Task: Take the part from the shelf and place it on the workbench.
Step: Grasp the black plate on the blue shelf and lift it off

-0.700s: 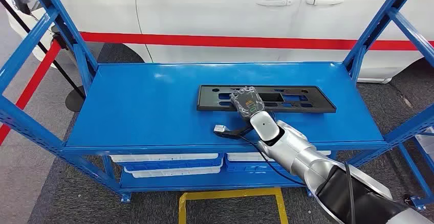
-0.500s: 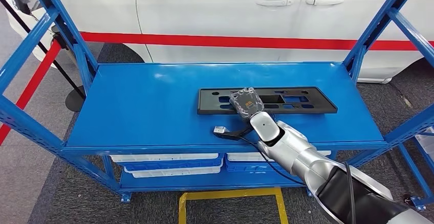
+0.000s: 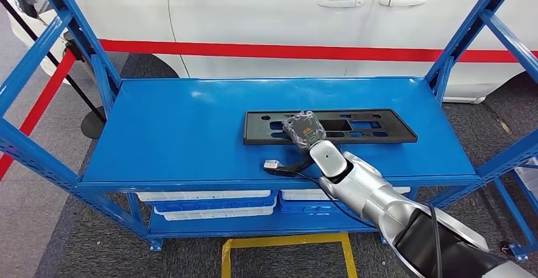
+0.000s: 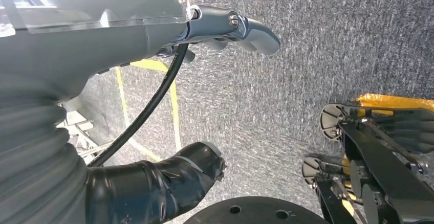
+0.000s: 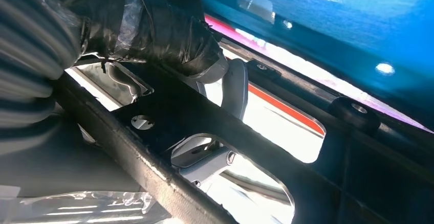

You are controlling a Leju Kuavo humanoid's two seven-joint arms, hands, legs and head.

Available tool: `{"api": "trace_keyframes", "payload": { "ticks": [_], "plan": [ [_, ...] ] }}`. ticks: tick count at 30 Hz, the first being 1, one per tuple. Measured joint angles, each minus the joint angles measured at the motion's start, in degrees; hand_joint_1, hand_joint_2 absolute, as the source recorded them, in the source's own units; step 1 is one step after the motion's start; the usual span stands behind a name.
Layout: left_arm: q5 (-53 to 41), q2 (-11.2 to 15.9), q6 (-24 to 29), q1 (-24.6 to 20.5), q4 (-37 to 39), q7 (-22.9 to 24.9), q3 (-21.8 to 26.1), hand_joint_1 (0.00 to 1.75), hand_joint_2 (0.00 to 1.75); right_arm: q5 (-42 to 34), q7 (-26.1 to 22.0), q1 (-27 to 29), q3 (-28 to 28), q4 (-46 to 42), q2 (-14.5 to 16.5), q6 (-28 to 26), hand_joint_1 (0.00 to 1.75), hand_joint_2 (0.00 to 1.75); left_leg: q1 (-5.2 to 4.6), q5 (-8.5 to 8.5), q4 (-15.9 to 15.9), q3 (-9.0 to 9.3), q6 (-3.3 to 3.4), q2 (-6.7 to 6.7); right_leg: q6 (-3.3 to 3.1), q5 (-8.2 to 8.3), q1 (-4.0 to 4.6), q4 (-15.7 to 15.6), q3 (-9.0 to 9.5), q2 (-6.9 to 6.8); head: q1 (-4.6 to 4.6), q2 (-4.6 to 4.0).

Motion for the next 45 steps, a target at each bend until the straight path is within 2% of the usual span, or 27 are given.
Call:
{"api": "trace_keyframes", "payload": {
  "ticks": [7,16,21,25,27,29,30,31,32,33,35,36,37,38,40,41,42,44,45],
  "plan": [
    [-0.23,-0.14,0.23,0.87,-0.97,0.66,1.11,0.0,1.75,-3.77,-3.74,2.19,-1.0,-2.98,-1.69,-5.4,1.75,1.75,0.0,-0.01,0.0,-0.02,0.0,0.0,0.0,0.0,0.0,0.0,0.01,0.01,0.0,0.0],
    [-1.99,-0.4,-0.34,1.85,-2.67,1.91,2.11,0.0,1.75,-2.21,-3.91,5.25,-2.95,-11.84,-4.75,-12.81,1.75,1.75,-0.18,-0.09,0.11,-0.04,0.11,-0.02,0.05,-0.01,-0.41,-0.05,-0.01,0.0,0.0,0.0],
    [-2.92,-0.53,-0.45,2.08,-3.15,2.14,2.67,0.0,1.75,-0.77,-3.72,7.29,-4.05,-17.16,-6.06,-14.8,1.75,1.75,-0.56,-0.41,0.34,-0.1,0.51,-0.02,0.35,-0.13,-0.59,-0.07,0.03,0.03,0.0,0.0],
    [-3.76,-0.68,-0.57,2.13,-3.46,2.31,2.84,0.0,1.75,0.37,-3.68,8.44,-4.94,-20.72,-6.88,-15.19,1.75,1.75,-0.42,0.0,-0.2,0.06,1.17,0.08,1.02,-0.32,-0.68,0.08,0.08,0.13,0.01,0.0],
    [-4.17,-0.85,-0.62,2.1,-3.61,2.34,2.93,0.0,1.75,1.06,-3.68,9.0,-5.38,-22.42,-7.45,-15.97,1.75,1.75,-0.05,0.53,-1.02,0.25,1.65,0.24,1.29,-2.58,-0.69,3.13,-1.24,0.21,0.03,0.0],
    [-4.5,-0.93,-0.62,2.11,-3.7,2.38,3.07,0.0,1.75,1.63,-3.62,9.76,-5.73,-23.71,-7.91,-16.77,1.75,1.75,0.06,0.69,-1.24,0.21,1.85,0.3,1.64,-6.2,-0.96,10.16,-4.57,0.2,0.04,0.0],
    [-4.61,-0.95,-0.62,2.12,-3.71,2.4,3.13,0.0,1.75,1.88,-3.56,10.23,-5.85,-24.23,-8.09,-17.0,1.75,1.75,0.08,0.69,-1.16,0.15,1.84,0.3,1.87,-7.27,-1.13,13.52,-6.27,0.2,0.03,0.0],
    [-4.69,-0.97,-0.62,2.12,-3.71,2.43,3.18,0.0,1.75,2.14,-3.49,10.74,-5.96,-24.73,-8.26,-17.16,1.75,1.75,0.12,0.67,-1.02,0.08,1.83,0.29,2.1,-7.21,-1.33,15.35,-7.32,0.18,0.03,0.0],
    [-4.76,-1.0,-0.62,2.12,-3.71,2.44,3.22,0.0,1.75,2.42,-3.39,11.19,-6.08,-25.26,-8.46,-17.34,1.75,1.75,0.19,0.64,-0.8,-0.02,1.77,0.28,2.31,-5.98,-1.54,15.08,-7.41,0.17,0.03,0.0],
    [-4.85,-1.04,-0.62,2.11,-3.71,2.45,3.25,0.0,1.75,2.74,-3.3,11.54,-6.23,-25.81,-8.65,-17.59,1.75,1.75,0.29,0.58,-0.52,-0.14,1.64,0.26,2.5,-3.85,-1.79,12.77,-6.53,0.15,0.02,0.0],
    [-5.17,-1.1,-0.63,2.09,-3.71,2.45,3.33,0.0,1.75,3.48,-3.02,11.94,-6.59,-27.02,-9.04,-18.54,1.75,1.75,0.42,0.49,0.15,-0.56,1.04,0.19,2.7,-0.14,-1.99,5.64,-3.46,0.17,0.03,0.0],
    [-5.35,-1.11,-0.63,2.08,-3.71,2.45,3.4,0.0,1.75,3.88,-2.87,12.11,-6.81,-27.68,-9.23,-19.1,1.75,1.75,0.42,0.58,0.37,-0.79,0.58,0.14,2.54,0.8,-1.89,3.27,-2.46,0.25,0.03,0.0],
    [-5.56,-1.12,-0.63,2.08,-3.71,2.45,3.48,0.0,1.75,4.23,-2.75,12.33,-7.04,-28.35,-9.44,-19.59,1.75,1.75,0.4,0.78,0.52,-1.03,0.08,0.08,2.3,1.07,-1.7,2.08,-2.07,0.34,0.03,0.0],
    [-5.71,-1.13,-0.62,2.07,-3.71,2.45,3.58,0.0,1.75,4.62,-2.65,12.62,-7.27,-29.02,-9.61,-19.98,1.75,1.75,0.38,1.1,0.51,-1.22,-0.43,0.01,1.94,1.19,-1.42,2.06,-2.2,0.43,0.03,0.0],
    [-6.03,-1.14,-0.62,2.13,-3.71,2.44,3.8,0.0,1.75,5.35,-2.45,13.26,-7.72,-30.31,-9.83,-20.6,1.75,1.75,0.48,1.4,0.56,-1.63,-1.31,-0.05,0.91,1.85,-1.46,1.85,-2.89,0.34,0.03,0.0],
    [-6.18,-1.15,-0.62,2.15,-3.71,2.41,3.9,0.0,1.75,5.71,-2.35,13.48,-7.9,-30.95,-9.87,-20.96,1.75,1.75,0.54,0.51,1.27,-2.1,-1.64,-0.04,0.26,2.33,-1.52,1.71,-3.31,0.26,0.0,0.0],
    [-6.31,-1.17,-0.62,2.14,-3.71,2.38,3.98,0.0,1.75,5.97,-2.28,13.64,-8.06,-31.53,-9.9,-21.3,1.75,1.75,0.64,-1.28,3.04,-2.86,-1.91,0.0,-0.35,2.86,-1.59,1.54,-3.82,0.19,-0.02,0.0],
    [-6.45,-1.21,-0.62,2.07,-3.71,2.31,4.09,0.0,1.75,6.21,-2.22,13.9,-8.32,-32.39,-9.99,-21.76,1.75,1.75,0.76,-6.52,9.62,-5.04,-2.26,0.09,-1.04,3.85,-1.41,1.51,-5.04,0.12,-0.05,0.0],
    [-6.45,-1.21,-0.61,2.03,-3.71,2.29,4.12,0.0,1.75,6.24,-2.21,14.08,-8.42,-32.63,-10.05,-21.87,1.75,1.75,0.79,-8.48,13.25,-5.97,-2.39,0.1,-1.15,4.31,-1.25,1.56,-5.7,0.08,-0.07,0.0]
  ]
}}
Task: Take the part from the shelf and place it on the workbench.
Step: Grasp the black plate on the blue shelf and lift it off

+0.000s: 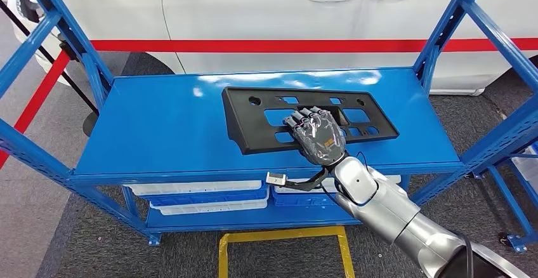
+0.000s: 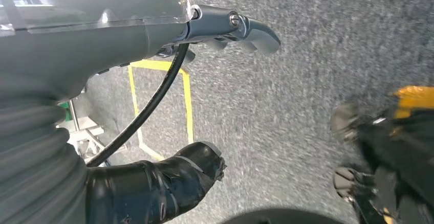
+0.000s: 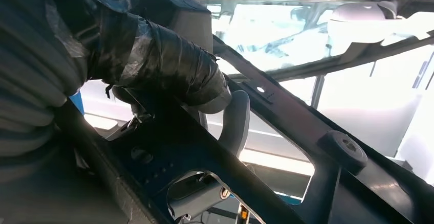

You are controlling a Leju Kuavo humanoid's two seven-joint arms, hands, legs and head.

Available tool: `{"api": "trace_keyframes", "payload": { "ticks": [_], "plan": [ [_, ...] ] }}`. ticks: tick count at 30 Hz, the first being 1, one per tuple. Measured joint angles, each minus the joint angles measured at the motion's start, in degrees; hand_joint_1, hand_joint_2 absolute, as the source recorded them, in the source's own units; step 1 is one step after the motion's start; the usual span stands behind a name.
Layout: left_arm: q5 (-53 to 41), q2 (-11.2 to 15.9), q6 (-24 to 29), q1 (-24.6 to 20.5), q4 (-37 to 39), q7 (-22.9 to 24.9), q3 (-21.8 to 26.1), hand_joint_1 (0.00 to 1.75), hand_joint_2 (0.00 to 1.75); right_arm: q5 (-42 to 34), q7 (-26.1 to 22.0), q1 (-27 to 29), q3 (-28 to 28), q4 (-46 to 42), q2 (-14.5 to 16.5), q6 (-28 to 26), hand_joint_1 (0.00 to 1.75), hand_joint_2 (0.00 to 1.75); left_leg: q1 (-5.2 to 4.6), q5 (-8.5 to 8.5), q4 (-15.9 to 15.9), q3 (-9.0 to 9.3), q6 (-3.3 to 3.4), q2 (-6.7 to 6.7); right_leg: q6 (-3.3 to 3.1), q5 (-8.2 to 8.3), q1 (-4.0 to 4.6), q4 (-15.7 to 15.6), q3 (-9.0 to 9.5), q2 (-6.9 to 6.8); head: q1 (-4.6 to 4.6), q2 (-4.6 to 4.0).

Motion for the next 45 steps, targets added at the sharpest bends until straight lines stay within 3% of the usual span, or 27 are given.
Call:
{"api": "trace_keyframes", "payload": {
  "ticks": [2,3,4,6,8,10,11,13,15,16,17,18,20,22,25,27,29,30,31,32,34,35,37,38,40,42,45],
  "plan": [
    [-0.02,0.01,0.01,-0.03,0.0,-0.02,0.05,0.0,1.75,0.02,0.01,0.42,-0.14,-0.33,-0.1,-0.1,1.75,1.75,-0.01,-0.58,3.05,0.31,0.02,0.0,-0.04,0.9,0.3,0.17,-1.3,-0.08,0.0,0.0],
    [-0.04,0.01,0.01,-0.05,0.0,-0.03,0.06,0.0,1.75,0.06,0.02,0.61,-0.22,-0.53,-0.13,-0.18,1.75,1.75,-0.04,0.68,1.33,2.09,0.22,0.0,0.01,1.31,0.41,0.31,-1.94,-0.09,-0.01,0.0],
    [-0.1,0.01,0.02,-0.09,0.0,-0.07,0.07,0.0,1.75,0.19,0.03,0.78,-0.37,-0.82,-0.17,-0.37,1.75,1.75,-0.11,2.14,-2.15,4.76,0.54,-0.01,0.1,1.68,0.48,0.49,-2.49,-0.08,-0.01,0.0],
    [-0.35,0.04,0.06,-0.25,0.0,-0.21,0.08,0.0,1.75,0.85,0.13,1.14,-0.87,-1.76,-0.33,-1.14,1.75,1.75,-0.42,3.31,-10.07,10.02,1.26,-0.05,0.51,2.38,0.61,0.77,-3.34,-0.08,0.01,0.0],
    [-0.7,0.08,0.14,-0.36,0.0,-0.37,0.11,0.0,1.75,1.86,0.23,1.64,-1.38,-3.04,-0.58,-1.95,1.75,1.75,-0.8,3.12,-13.65,11.79,1.74,-0.12,1.18,3.17,0.58,0.68,-3.59,-0.15,0.02,0.01],
    [-1.04,0.05,0.18,-0.37,0.01,-0.45,0.14,0.0,1.75,2.71,0.21,2.57,-1.8,-4.63,-0.87,-2.41,1.75,1.75,-0.78,4.14,-14.4,11.45,2.27,-0.01,1.92,3.88,0.47,0.36,-3.61,-0.1,0.03,0.01],
    [-1.17,0.03,0.19,-0.41,0.02,-0.48,0.15,0.0,1.75,2.97,0.15,3.15,-2.03,-5.63,-1.06,-2.58,1.75,1.75,-0.64,4.81,-14.8,11.28,2.66,0.11,2.23,3.34,0.43,0.62,-3.84,-0.02,0.05,0.01],
    [-1.35,0.01,0.19,-0.48,0.04,-0.51,0.16,0.0,1.75,3.28,0.0,4.15,-2.44,-7.52,-1.55,-2.79,1.75,1.75,-0.36,6.35,-15.44,10.37,3.41,0.41,2.64,-0.98,0.33,4.2,-5.1,0.11,0.12,0.0],
    [-1.46,0.02,0.21,-0.47,0.04,-0.53,0.16,0.0,1.75,3.43,-0.09,4.9,-2.64,-8.96,-1.8,-2.84,1.75,1.75,-0.39,7.54,-15.41,8.9,3.68,0.57,3.0,-6.29,0.26,10.82,-6.64,0.11,0.16,0.0],
    [-1.57,0.03,0.23,-0.43,0.04,-0.55,0.17,0.0,1.75,3.53,-0.15,5.31,-2.68,-9.53,-1.86,-2.84,1.75,1.75,-0.39,8.05,-15.29,8.1,3.64,0.64,3.18,-7.35,0.2,13.51,-6.86,0.1,0.16,0.0],
    [-1.71,0.03,0.25,-0.42,0.04,-0.6,0.17,0.0,1.75,3.66,-0.26,5.72,-2.71,-10.11,-1.92,-2.84,1.75,1.75,-0.39,8.53,-15.09,7.27,3.54,0.68,3.33,-7.08,0.11,14.7,-6.36,0.09,0.16,0.0],
    [-1.87,0.03,0.27,-0.44,0.04,-0.66,0.18,0.0,1.75,3.8,-0.38,6.06,-2.73,-10.72,-2.01,-2.84,1.75,1.75,-0.37,8.98,-14.81,6.42,3.42,0.7,3.44,-5.88,0.0,14.11,-5.01,0.09,0.16,0.0],
    [-2.08,0.03,0.27,-0.55,0.04,-0.78,0.18,0.0,1.75,4.02,-0.6,6.39,-2.87,-11.96,-2.14,-2.84,1.75,1.75,-0.37,9.72,-14.01,4.78,3.0,0.69,3.46,-3.68,-0.19,7.69,0.25,0.1,0.16,0.0],
    [-2.22,0.03,0.27,-0.66,0.06,-0.88,0.18,0.0,1.75,3.97,-0.78,6.56,-3.15,-13.09,-2.23,-2.84,1.75,1.75,-0.45,10.36,-13.28,3.77,2.33,0.65,3.01,-3.79,0.04,1.3,4.43,0.21,0.13,0.0],
    [-2.44,0.05,0.28,-0.68,0.16,-1.2,0.24,0.0,1.75,2.98,-1.29,6.91,-3.38,-14.16,-2.48,-2.84,1.75,1.75,-0.42,11.46,-13.31,3.31,1.1,0.55,1.69,-3.53,0.37,-0.41,4.31,0.2,0.12,0.0],
    [-2.58,0.13,0.31,-0.76,0.36,-1.48,0.33,0.0,1.75,1.89,-1.73,6.97,-3.42,-14.67,-2.55,-2.84,1.75,1.75,-0.32,9.34,-11.87,2.36,0.48,0.46,0.53,-2.27,0.17,-0.66,3.28,-0.03,0.1,0.0],
    [-2.81,0.19,0.32,-0.9,0.6,-1.63,0.39,0.0,1.75,0.89,-2.16,7.0,-3.42,-15.04,-2.55,-2.84,1.75,1.75,-0.21,3.6,-6.63,0.75,0.1,0.43,-0.22,-0.94,0.12,-0.72,1.83,-0.18,0.06,0.0],
    [-2.92,0.19,0.33,-0.94,0.71,-1.68,0.4,0.0,1.75,0.47,-2.34,7.02,-3.42,-15.14,-2.55,-2.84,1.75,1.75,-0.2,0.98,-3.0,0.0,-0.05,0.43,-0.35,-0.27,0.19,-0.64,0.97,-0.19,0.05,0.0],
    [-3.01,0.2,0.34,-0.99,0.79,-1.73,0.42,0.0,1.75,0.11,-2.5,7.06,-3.42,-15.19,-2.55,-2.84,1.75,1.75,-0.19,-0.42,0.23,-0.36,-0.17,0.43,-0.34,0.42,0.26,-0.54,0.06,-0.19,0.04,0.0],
    [-3.05,0.22,0.36,-1.05,0.85,-1.79,0.43,0.0,1.75,-0.15,-2.63,7.1,-3.42,-15.2,-2.55,-2.83,1.75,1.75,-0.19,-0.31,2.2,-0.08,-0.22,0.43,-0.27,1.11,0.32,-0.39,-0.9,-0.2,0.04,0.0],
    [-3.11,0.29,0.38,-1.2,0.89,-1.87,0.46,0.0,1.75,-0.63,-2.88,7.14,-3.42,-15.21,-2.58,-2.8,1.75,1.75,-0.2,2.57,0.7,3.11,-0.02,0.43,-0.01,2.39,0.37,-0.03,-2.8,-0.2,0.04,0.0],
    [-3.13,0.35,0.39,-1.28,0.9,-1.9,0.47,0.0,1.75,-0.87,-2.97,7.13,-3.43,-15.22,-2.6,-2.79,1.75,1.75,-0.22,3.61,-2.75,6.09,0.26,0.41,0.18,2.96,0.38,0.17,-3.57,-0.21,0.04,0.0],
    [-3.16,0.46,0.43,-1.42,0.9,-1.97,0.48,0.0,1.75,-1.28,-3.1,7.07,-3.48,-15.29,-2.68,-2.74,1.75,1.75,-0.46,3.1,-10.86,11.96,0.82,0.35,0.71,3.95,0.49,0.49,-4.55,-0.24,0.05,0.01],
    [-3.17,0.5,0.44,-1.47,0.92,-2.01,0.48,0.0,1.75,-1.39,-3.13,7.02,-3.5,-15.33,-2.73,-2.72,1.75,1.75,-0.64,2.41,-13.53,13.56,1.1,0.3,1.07,4.48,0.48,0.46,-4.73,-0.31,0.05,0.01],
    [-3.19,0.52,0.45,-1.47,0.99,-2.06,0.51,0.0,1.75,-1.54,-3.22,6.95,-3.53,-15.37,-2.83,-2.68,1.75,1.75,-0.79,2.59,-15.09,13.76,1.78,0.23,1.87,5.62,0.41,-0.01,-4.8,-0.45,0.07,0.01],
    [-3.21,0.52,0.45,-1.52,1.08,-2.07,0.53,0.0,1.75,-1.88,-3.33,6.98,-3.53,-15.37,-2.96,-2.58,1.75,1.75,-0.64,4.02,-15.55,12.84,2.75,0.52,2.49,4.23,0.25,0.67,-5.33,-0.32,0.08,0.01],
    [-3.38,0.53,0.46,-1.51,1.14,-2.12,0.55,0.0,1.75,-2.72,-3.43,6.99,-3.55,-15.36,-3.22,-2.32,1.75,1.75,-0.59,6.27,-15.67,10.43,3.74,1.23,3.03,-4.36,0.12,8.91,-7.5,-0.12,0.08,0.0]
  ]
}}
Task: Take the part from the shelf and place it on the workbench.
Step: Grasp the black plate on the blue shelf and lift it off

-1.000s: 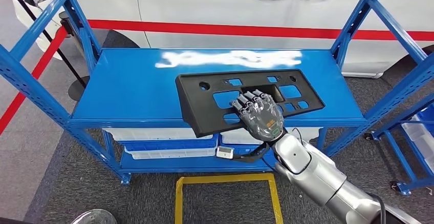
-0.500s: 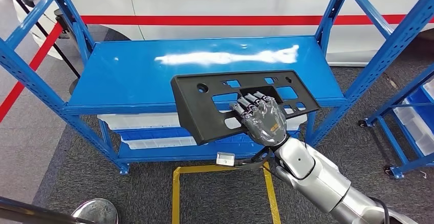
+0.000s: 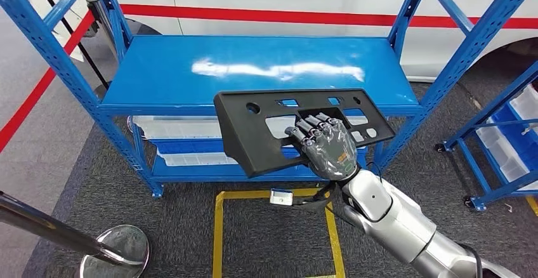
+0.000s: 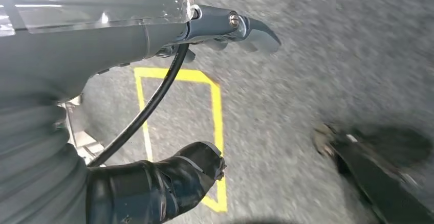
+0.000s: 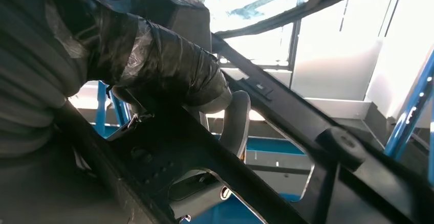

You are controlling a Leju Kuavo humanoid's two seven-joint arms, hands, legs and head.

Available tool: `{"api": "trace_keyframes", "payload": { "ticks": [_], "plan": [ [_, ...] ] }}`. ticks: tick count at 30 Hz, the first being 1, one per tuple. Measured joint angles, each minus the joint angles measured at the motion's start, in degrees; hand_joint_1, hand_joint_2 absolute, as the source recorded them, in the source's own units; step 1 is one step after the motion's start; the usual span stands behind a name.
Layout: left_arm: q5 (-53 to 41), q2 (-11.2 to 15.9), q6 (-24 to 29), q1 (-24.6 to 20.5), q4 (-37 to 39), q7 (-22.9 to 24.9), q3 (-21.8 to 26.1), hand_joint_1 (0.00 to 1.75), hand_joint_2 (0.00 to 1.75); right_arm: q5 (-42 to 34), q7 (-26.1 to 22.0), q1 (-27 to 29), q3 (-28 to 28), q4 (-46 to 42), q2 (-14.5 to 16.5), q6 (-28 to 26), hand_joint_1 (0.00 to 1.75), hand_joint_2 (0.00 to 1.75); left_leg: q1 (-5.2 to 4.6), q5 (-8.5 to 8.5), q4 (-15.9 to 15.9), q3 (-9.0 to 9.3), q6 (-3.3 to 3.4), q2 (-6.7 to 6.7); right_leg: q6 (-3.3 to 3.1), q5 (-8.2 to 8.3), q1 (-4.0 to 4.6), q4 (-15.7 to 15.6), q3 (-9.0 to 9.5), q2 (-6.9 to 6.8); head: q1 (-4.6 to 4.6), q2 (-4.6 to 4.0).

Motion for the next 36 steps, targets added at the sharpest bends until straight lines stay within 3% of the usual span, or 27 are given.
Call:
{"api": "trace_keyframes", "payload": {
  "ticks": [1,2,3,5,7,8,9,11,12,13,15,16,17,19,21,23,24,26,27,28,29,31,32,33,34,35,36],
  "plan": [
    [-0.06,0.01,0.01,0.06,0.0,-0.03,0.01,0.0,1.75,-0.25,-0.01,0.01,-0.01,0.01,-0.03,0.08,1.75,1.75,-0.07,0.73,0.13,-1.0,0.05,0.26,0.2,-1.75,-0.03,3.51,-0.49,0.01,-0.01,0.0],
    [-0.1,0.01,0.01,0.11,0.0,-0.06,0.01,0.0,1.75,-0.45,-0.02,0.02,-0.01,0.02,-0.05,0.12,1.75,1.75,-0.13,1.41,0.31,-2.04,0.03,0.55,0.36,-1.97,-0.08,6.04,-0.45,0.0,-0.01,0.0],
    [-0.1,0.01,0.0,0.13,0.0,-0.09,0.01,0.0,1.75,-0.56,-0.04,0.01,-0.01,0.03,-0.05,0.15,1.75,1.75,-0.17,2.01,0.57,-3.12,-0.04,0.89,0.45,-0.81,-0.14,6.9,0.36,-0.03,0.0,0.0],
    [-0.1,-0.01,-0.07,0.12,0.0,-0.19,0.01,0.0,1.75,-0.62,-0.11,-0.13,-0.01,0.03,-0.06,0.16,1.75,1.75,-0.2,2.92,1.41,-5.11,-0.32,1.65,0.4,2.2,-0.21,2.86,4.97,-0.76,-0.01,0.0],
    [-0.1,-0.03,-0.13,0.17,0.01,-0.28,0.01,0.0,1.75,-0.63,-0.18,-0.52,-0.01,-0.04,-0.05,0.17,1.75,1.75,-0.36,3.55,2.27,-6.34,-0.82,2.42,-0.04,1.56,0.22,-5.06,10.83,-2.6,-0.04,0.01],
    [-0.1,-0.04,-0.14,0.18,0.01,-0.31,0.02,0.0,1.75,-0.63,-0.2,-0.73,-0.01,-0.1,-0.05,0.18,1.75,1.75,-0.43,3.87,2.48,-6.54,-1.13,2.86,-0.43,0.62,0.49,-7.86,12.4,-3.2,-0.02,0.01],
    [-0.1,-0.05,-0.14,0.19,0.02,-0.32,0.05,0.0,1.75,-0.64,-0.22,-0.91,-0.02,-0.14,-0.08,0.19,1.75,1.75,-0.44,4.27,2.48,-6.59,-1.47,3.33,-0.9,0.07,0.81,-9.26,12.86,-3.27,-0.03,0.02],
    [-0.1,-0.05,-0.14,0.21,0.03,-0.33,0.15,0.0,1.75,-0.65,-0.25,-1.06,-0.03,-0.19,-0.15,0.23,1.75,1.75,-0.34,4.68,2.42,-6.72,-2.27,3.78,-1.99,1.09,0.79,-9.76,11.96,-2.41,0.0,0.01],
    [-0.1,-0.04,-0.14,0.2,0.03,-0.34,0.23,0.0,1.75,-0.65,-0.27,-1.13,-0.03,-0.19,-0.19,0.27,1.75,1.75,-0.26,3.6,3.07,-7.09,-2.66,3.12,-2.59,1.88,0.66,-9.91,11.36,-2.0,-0.03,0.01],
    [-0.1,-0.04,-0.14,0.24,0.04,-0.34,0.3,0.0,1.75,-0.65,-0.28,-1.18,-0.02,-0.2,-0.2,0.29,1.75,1.75,-0.21,1.45,4.63,-7.66,-2.97,2.08,-3.09,2.76,0.48,-10.11,10.61,-1.61,-0.03,0.0],
    [-0.1,-0.05,-0.19,0.28,0.06,-0.33,0.42,0.0,1.75,-0.65,-0.3,-1.27,-0.01,-0.2,-0.18,0.34,1.75,1.75,-0.07,-4.75,10.76,-9.15,-3.28,-0.03,-3.63,4.48,0.36,-10.15,8.79,-0.61,-0.06,0.0],
    [-0.1,-0.06,-0.21,0.33,0.07,-0.32,0.45,0.0,1.75,-0.66,-0.3,-1.27,-0.01,-0.2,-0.17,0.36,1.75,1.75,-0.05,-6.94,14.28,-9.71,-3.33,-0.42,-3.64,5.29,0.39,-10.05,7.77,-0.03,-0.07,0.0],
    [-0.1,-0.05,-0.23,0.35,0.07,-0.32,0.5,0.0,1.75,-0.68,-0.3,-1.25,-0.01,-0.2,-0.16,0.38,1.75,1.75,-0.04,-7.82,17.04,-9.8,-3.34,-0.58,-3.57,6.12,0.41,-9.9,6.69,0.58,-0.07,0.0],
    [-0.1,-0.04,-0.23,0.31,0.07,-0.32,0.64,0.0,1.75,-0.75,-0.29,-1.23,-0.01,-0.2,-0.16,0.39,1.75,1.75,-0.05,-5.8,17.54,-7.63,-3.14,-0.78,-3.33,7.64,0.42,-9.48,4.36,1.75,-0.08,0.0],
    [-0.11,0.01,-0.23,0.22,0.06,-0.32,0.81,0.0,1.75,-0.85,-0.28,-1.24,-0.01,-0.2,-0.16,0.39,1.75,1.75,-0.06,-3.5,11.01,-1.92,-2.46,-2.53,-2.94,9.07,0.4,-9.04,2.37,2.89,-0.08,0.01],
    [-0.16,0.05,-0.33,0.21,0.05,-0.32,0.91,0.0,1.75,-1.02,-0.27,-1.32,-0.01,-0.24,-0.17,0.39,1.75,1.75,-0.12,-4.15,3.17,3.45,-1.84,-4.87,-2.39,10.49,0.44,-8.89,1.27,3.88,-0.05,0.01],
    [-0.2,0.07,-0.4,0.21,0.04,-0.32,0.93,0.0,1.75,-1.11,-0.26,-1.38,-0.01,-0.26,-0.17,0.4,1.75,1.75,-0.23,-4.69,1.05,4.67,-1.67,-5.39,-2.0,11.25,0.4,-9.08,1.04,4.38,-0.07,0.01],
    [-0.25,-0.04,-0.55,0.2,0.05,-0.31,0.96,0.0,1.75,-1.26,-0.24,-1.36,-0.01,-0.27,-0.26,0.43,1.75,1.75,-0.24,-3.9,0.1,4.34,-1.33,-4.31,-1.17,12.74,0.33,-9.86,0.78,5.45,-0.11,0.0],
    [-0.26,-0.09,-0.6,0.17,0.05,-0.3,0.98,0.0,1.75,-1.28,-0.24,-1.33,-0.01,-0.26,-0.34,0.45,1.75,1.75,-0.1,-3.17,-0.21,3.9,-0.92,-3.55,-0.86,12.33,0.35,-9.74,0.39,5.27,-0.1,-0.01],
    [-0.27,-0.14,-0.62,0.17,0.04,-0.28,0.99,0.0,1.75,-1.3,-0.23,-1.32,-0.01,-0.24,-0.44,0.46,1.75,1.75,0.06,-2.28,-0.5,3.25,-0.46,-2.69,-0.62,10.59,0.4,-8.65,-0.22,4.47,-0.05,-0.01],
    [-0.27,-0.19,-0.64,0.22,0.04,-0.27,1.01,0.0,1.75,-1.3,-0.22,-1.33,-0.01,-0.22,-0.51,0.48,1.75,1.75,0.17,-1.43,-0.69,2.5,-0.09,-1.85,-0.45,7.72,0.32,-6.38,-1.0,3.25,-0.02,-0.01],
    [-0.28,-0.14,-0.64,0.42,0.02,-0.26,1.03,0.0,1.75,-1.31,-0.2,-1.37,-0.01,-0.19,-0.52,0.49,1.75,1.75,-0.04,0.04,-0.6,0.7,0.25,-0.19,0.13,1.66,0.08,0.89,-2.5,1.12,0.09,-0.01],
    [-0.28,-0.14,-0.63,0.51,0.02,-0.26,1.03,0.0,1.75,-1.31,-0.19,-1.33,-0.01,-0.19,-0.51,0.49,1.75,1.75,-0.11,0.69,-0.4,-0.32,0.2,0.62,0.46,0.54,-0.17,4.43,-2.82,0.72,0.09,-0.01],
    [-0.28,-0.13,-0.64,0.54,0.02,-0.26,1.03,0.0,1.75,-1.31,-0.19,-1.28,-0.01,-0.18,-0.51,0.5,1.75,1.75,-0.14,1.23,-0.14,-1.42,0.08,1.4,0.79,0.89,-0.44,6.88,-2.58,0.51,0.08,0.0],
    [-0.27,-0.13,-0.71,0.5,0.02,-0.28,1.04,0.0,1.75,-1.31,-0.19,-1.25,-0.01,-0.17,-0.51,0.5,1.75,1.75,-0.13,1.69,0.2,-2.51,-0.1,2.12,1.06,2.37,-0.68,7.55,-1.48,0.33,0.09,0.0],
    [-0.21,-0.13,-0.97,0.45,0.02,-0.39,1.06,0.0,1.75,-1.31,-0.19,-1.26,-0.01,-0.17,-0.51,0.5,1.75,1.75,-0.11,2.06,0.58,-3.54,-0.35,2.79,1.25,4.06,-0.87,6.21,0.65,-0.07,0.08,0.0],
    [-0.1,-0.12,-1.34,0.34,0.02,-0.56,1.11,0.0,1.75,-1.31,-0.19,-1.31,-0.01,-0.19,-0.51,0.5,1.75,1.75,-0.12,2.34,1.01,-4.39,-0.63,3.38,1.29,4.56,-0.95,3.01,3.81,-1.07,0.08,0.01]
  ]
}}
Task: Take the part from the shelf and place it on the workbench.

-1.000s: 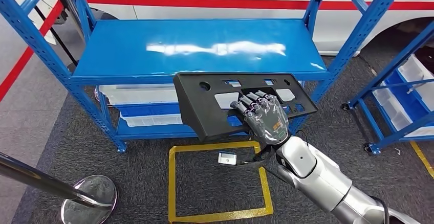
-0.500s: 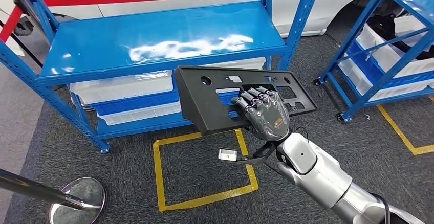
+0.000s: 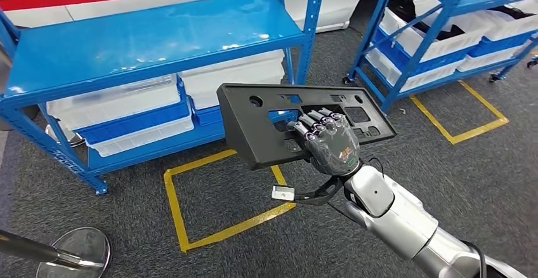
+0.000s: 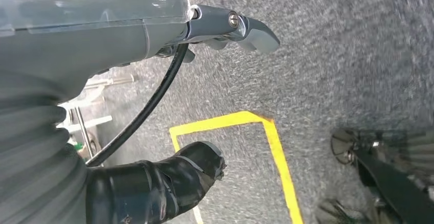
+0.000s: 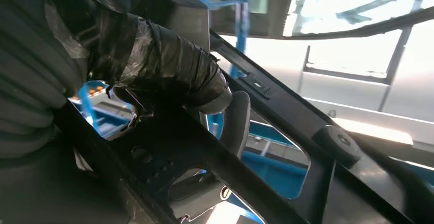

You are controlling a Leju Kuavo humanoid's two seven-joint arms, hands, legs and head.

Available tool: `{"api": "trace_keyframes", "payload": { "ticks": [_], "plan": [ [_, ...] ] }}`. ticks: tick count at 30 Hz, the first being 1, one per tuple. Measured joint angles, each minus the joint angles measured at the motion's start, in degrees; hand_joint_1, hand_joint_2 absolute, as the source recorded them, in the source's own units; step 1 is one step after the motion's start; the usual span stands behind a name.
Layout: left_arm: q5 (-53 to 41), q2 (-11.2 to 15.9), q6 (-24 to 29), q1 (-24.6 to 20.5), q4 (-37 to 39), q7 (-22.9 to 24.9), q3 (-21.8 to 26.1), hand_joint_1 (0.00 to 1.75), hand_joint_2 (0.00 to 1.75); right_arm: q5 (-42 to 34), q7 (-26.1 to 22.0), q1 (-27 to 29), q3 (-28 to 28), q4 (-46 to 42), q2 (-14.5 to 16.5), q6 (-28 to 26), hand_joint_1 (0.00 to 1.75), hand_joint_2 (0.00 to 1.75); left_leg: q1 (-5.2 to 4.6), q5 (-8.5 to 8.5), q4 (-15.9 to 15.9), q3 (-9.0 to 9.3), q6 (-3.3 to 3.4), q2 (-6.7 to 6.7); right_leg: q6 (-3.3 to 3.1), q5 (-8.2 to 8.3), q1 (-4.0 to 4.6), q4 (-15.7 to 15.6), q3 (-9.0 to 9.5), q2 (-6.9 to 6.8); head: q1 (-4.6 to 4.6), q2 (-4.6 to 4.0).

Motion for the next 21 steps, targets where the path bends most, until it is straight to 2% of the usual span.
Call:
{"api": "trace_keyframes", "payload": {
  "ticks": [1,2,3,4,5,6,7,9,10,11,12,13,14,15,17,18,19,20,21],
  "plan": [
    [0.14,-0.01,-0.44,-0.04,-0.01,-0.21,0.07,0.0,1.75,-0.01,0.0,-0.11,0.0,-0.02,0.0,0.0,1.75,1.75,-0.04,0.24,0.46,-0.63,-0.31,0.59,-0.17,-0.89,0.2,-4.53,3.63,-1.14,-0.01,0.0],
    [0.28,-0.01,-0.86,-0.05,-0.02,-0.43,0.14,0.0,1.75,-0.02,0.01,-0.22,0.0,-0.06,0.0,0.0,1.75,1.75,-0.09,0.49,0.81,-0.97,-0.68,1.14,-0.63,-2.28,0.48,-8.35,6.42,-2.16,-0.02,0.0],
    [0.38,-0.01,-1.09,-0.09,-0.03,-0.59,0.2,0.0,1.75,-0.03,0.02,-0.35,0.0,-0.1,-0.01,0.0,1.75,1.75,-0.09,0.74,1.02,-1.08,-1.05,1.7,-1.23,-3.77,0.83,-11.17,8.14,-2.77,-0.02,0.0],
    [0.42,-0.02,-1.22,-0.09,-0.04,-0.69,0.24,0.0,1.75,-0.03,0.04,-0.41,0.0,-0.12,-0.06,0.0,1.75,1.75,-0.02,1.02,1.04,-1.04,-1.46,2.31,-1.9,-4.43,1.19,-12.61,8.66,-2.62,0.0,-0.01],
    [0.43,-0.01,-1.27,-0.12,-0.04,-0.75,0.27,0.0,1.75,-0.04,0.05,-0.4,0.0,-0.13,-0.11,0.0,1.75,1.75,0.08,1.29,1.0,-0.99,-1.93,2.65,-2.66,-4.1,1.19,-12.76,8.31,-2.16,0.0,-0.01],
    [0.43,0.03,-1.3,-0.14,-0.04,-0.79,0.29,0.0,1.75,-0.04,0.06,-0.41,0.0,-0.13,-0.17,0.0,1.75,1.75,0.26,1.1,1.21,-1.11,-2.39,2.11,-3.27,-3.66,1.15,-12.98,8.04,-1.66,0.01,-0.01],
    [0.43,0.04,-1.33,-0.1,-0.04,-0.8,0.31,0.0,1.75,-0.04,0.07,-0.4,0.0,-0.13,-0.21,0.0,1.75,1.75,0.39,0.03,2.18,-1.49,-2.78,0.81,-3.92,-3.13,1.04,-13.15,7.74,-1.14,-0.03,-0.01],
    [0.43,0.06,-1.54,0.13,-0.04,-0.8,0.35,0.0,1.75,-0.04,0.07,-0.42,0.0,-0.13,-0.2,0.0,1.75,1.75,0.55,-4.34,7.38,-3.33,-3.21,-2.6,-4.84,-2.13,0.97,-13.29,6.88,-0.14,-0.07,-0.01],
    [0.43,0.05,-1.65,0.25,-0.04,-0.79,0.37,0.0,1.75,-0.04,0.07,-0.42,0.01,-0.11,-0.17,0.01,1.75,1.75,0.54,-6.79,11.24,-4.62,-3.24,-3.57,-5.1,-1.73,1.06,-13.21,6.4,0.52,-0.09,-0.01],
    [0.43,0.08,-1.73,0.36,-0.04,-0.78,0.42,0.0,1.75,-0.06,0.06,-0.39,0.03,-0.1,-0.14,0.03,1.75,1.75,0.53,-8.37,14.63,-5.66,-3.22,-3.94,-5.16,-1.39,1.15,-13.06,5.92,1.2,-0.07,-0.01],
    [0.43,0.1,-1.76,0.42,-0.04,-0.77,0.5,0.0,1.75,-0.08,0.06,-0.37,0.05,-0.07,-0.11,0.04,1.75,1.75,0.52,-8.83,16.54,-6.06,-3.18,-4.07,-5.14,-1.11,1.22,-12.84,5.46,1.93,-0.08,-0.01],
    [0.43,0.13,-1.79,0.45,-0.04,-0.76,0.6,0.0,1.75,-0.09,0.05,-0.36,0.07,-0.04,-0.09,0.06,1.75,1.75,0.51,-8.18,16.46,-5.52,-3.09,-4.14,-5.06,-0.92,1.25,-12.57,5.06,2.67,-0.08,-0.01],
    [0.43,0.16,-1.82,0.46,-0.04,-0.76,0.7,0.0,1.75,-0.1,0.04,-0.35,0.08,-0.02,-0.09,0.07,1.75,1.75,0.52,-6.53,13.94,-3.83,-2.95,-4.34,-4.97,-0.81,1.24,-12.28,4.7,3.39,-0.08,-0.01],
    [0.43,0.19,-1.83,0.48,-0.04,-0.76,0.8,0.0,1.75,-0.1,0.04,-0.35,0.09,-0.01,-0.09,0.07,1.75,1.75,0.53,-4.77,10.03,-1.6,-2.74,-5.03,-4.89,-0.77,1.22,-12.0,4.42,4.02,-0.08,-0.01],
    [0.43,0.29,-1.85,0.51,-0.04,-0.77,0.97,0.0,1.75,-0.11,0.04,-0.44,0.09,-0.01,-0.03,0.08,1.75,1.75,0.62,-2.8,3.44,2.26,-2.34,-7.36,-4.49,-0.6,1.22,-11.52,3.75,5.14,-0.09,-0.01],
    [0.43,0.32,-1.86,0.51,-0.04,-0.77,1.04,0.0,1.75,-0.12,0.04,-0.49,0.09,0.0,0.01,0.09,1.75,1.75,0.61,-2.77,1.9,2.98,-2.2,-8.15,-4.16,-0.44,1.15,-11.38,3.43,5.62,-0.07,-0.01],
    [0.43,0.34,-1.86,0.45,-0.04,-0.77,1.11,0.0,1.75,-0.13,0.04,-0.53,0.1,0.01,0.04,0.11,1.75,1.75,0.57,-2.93,1.47,3.17,-2.13,-8.34,-3.74,-0.2,1.06,-11.37,3.12,6.08,-0.08,-0.01],
    [0.43,0.33,-1.88,0.36,-0.04,-0.77,1.16,0.0,1.75,-0.12,0.07,-0.54,0.1,-0.01,0.04,0.15,1.75,1.75,0.55,-2.8,0.99,3.15,-2.0,-7.86,-3.3,0.1,1.03,-11.61,3.02,6.5,-0.07,-0.01],
    [0.43,0.33,-1.87,0.3,-0.04,-0.76,1.21,0.0,1.75,0.0,0.16,-0.51,0.12,-0.01,0.03,0.21,1.75,1.75,0.59,-2.67,0.45,3.19,-2.02,-7.54,-3.29,0.35,1.0,-11.87,3.1,6.72,-0.05,-0.01]
  ]
}}
